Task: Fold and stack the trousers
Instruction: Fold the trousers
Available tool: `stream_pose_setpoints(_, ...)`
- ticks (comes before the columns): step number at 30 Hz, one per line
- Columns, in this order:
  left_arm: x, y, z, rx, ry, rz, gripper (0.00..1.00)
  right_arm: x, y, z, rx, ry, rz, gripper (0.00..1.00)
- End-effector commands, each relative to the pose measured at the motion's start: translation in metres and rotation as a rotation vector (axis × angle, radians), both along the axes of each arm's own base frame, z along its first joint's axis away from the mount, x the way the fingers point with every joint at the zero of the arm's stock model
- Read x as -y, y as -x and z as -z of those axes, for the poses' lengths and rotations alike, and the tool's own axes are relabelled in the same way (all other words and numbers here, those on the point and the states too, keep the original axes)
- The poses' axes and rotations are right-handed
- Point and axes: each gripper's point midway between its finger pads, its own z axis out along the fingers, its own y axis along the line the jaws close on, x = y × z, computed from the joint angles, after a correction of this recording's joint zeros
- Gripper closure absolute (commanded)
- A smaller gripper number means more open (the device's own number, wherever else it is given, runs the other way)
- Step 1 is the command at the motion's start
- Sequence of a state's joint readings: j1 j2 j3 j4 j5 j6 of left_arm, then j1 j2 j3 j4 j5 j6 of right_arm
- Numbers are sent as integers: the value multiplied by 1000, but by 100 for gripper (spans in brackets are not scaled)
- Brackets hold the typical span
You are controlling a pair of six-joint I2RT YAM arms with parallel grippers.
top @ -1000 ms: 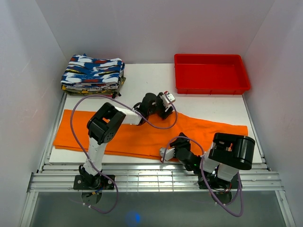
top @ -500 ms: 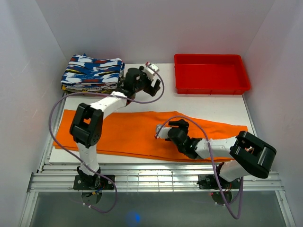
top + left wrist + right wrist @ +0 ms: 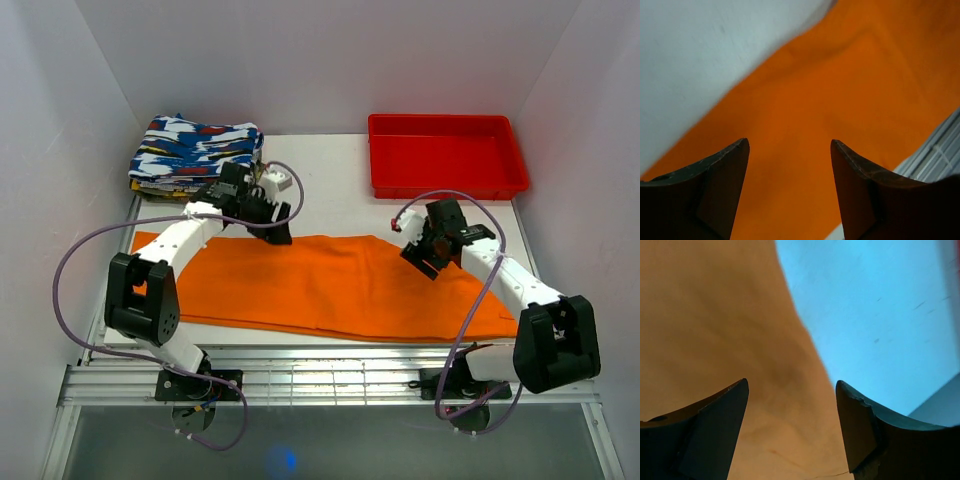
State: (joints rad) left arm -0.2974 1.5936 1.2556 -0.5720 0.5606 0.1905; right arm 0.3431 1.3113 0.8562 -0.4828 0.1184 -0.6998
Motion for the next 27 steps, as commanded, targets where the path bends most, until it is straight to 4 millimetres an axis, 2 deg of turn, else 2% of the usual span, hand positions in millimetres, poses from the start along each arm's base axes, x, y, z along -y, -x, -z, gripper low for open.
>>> stream_pose_setpoints(1, -31, 67, 63, -301, -151, 23, 27, 24, 74, 24, -333, -59, -12, 27)
stream_pose_setpoints(4, -53, 83, 97, -403, -243, -5, 29, 62, 94, 38, -424, -7, 72, 32)
stream_pose_setpoints(6, -62, 87, 109, -437, -272, -23, 32, 85, 103, 48, -470, 22, 118, 32)
stream_pose_setpoints(9, -74, 92, 133, -494, -319, -50, 33, 122, 106, 70, -520, 82, 216, 32)
stream_pose_setpoints(11, -78, 89, 147, -526, -338, -81, 33, 137, 84, 74, -487, 104, 257, 32)
stream_pose_setpoints(12, -79, 85, 151, -533, -339, -101, 33, 143, 79, 85, -525, 108, 280, 31)
stream_pose_setpoints(13, -77, 76, 149, -523, -328, -114, 33, 149, 69, 86, -521, 127, 297, 31)
stream_pose_setpoints(14, -75, 70, 150, -526, -322, -133, 33, 154, 40, 78, -462, 130, 313, 31)
stream_pose_setpoints(15, -75, 65, 154, -533, -324, -145, 33, 157, 31, 86, -483, 126, 329, 30)
stream_pose_setpoints(16, -74, 60, 154, -529, -325, -153, 33, 159, 19, 85, -472, 130, 346, 30)
stream_pose_setpoints(17, -72, 47, 150, -508, -318, -163, 32, 163, -2, 80, -460, 126, 361, 30)
stream_pose_setpoints(19, -71, 37, 148, -504, -310, -177, 31, 161, -16, 74, -457, 104, 376, 29)
stream_pose_setpoints(20, -71, 25, 137, -483, -289, -191, 30, 163, -24, 66, -442, 103, 373, 28)
stream_pose_setpoints(23, -71, 13, 105, -459, -202, -206, 25, 165, -24, 55, -428, 122, 354, 27)
stream_pose_setpoints(25, -92, 7, 83, -442, -163, -266, 22, 171, -11, 58, -444, 165, 326, 25)
stream_pose_setpoints(26, -100, 12, 78, -465, -156, -286, 20, 176, -7, 56, -441, 176, 327, 24)
stream_pose_setpoints(27, -123, 10, 72, -469, -142, -344, 19, 181, 4, 62, -467, 200, 329, 24)
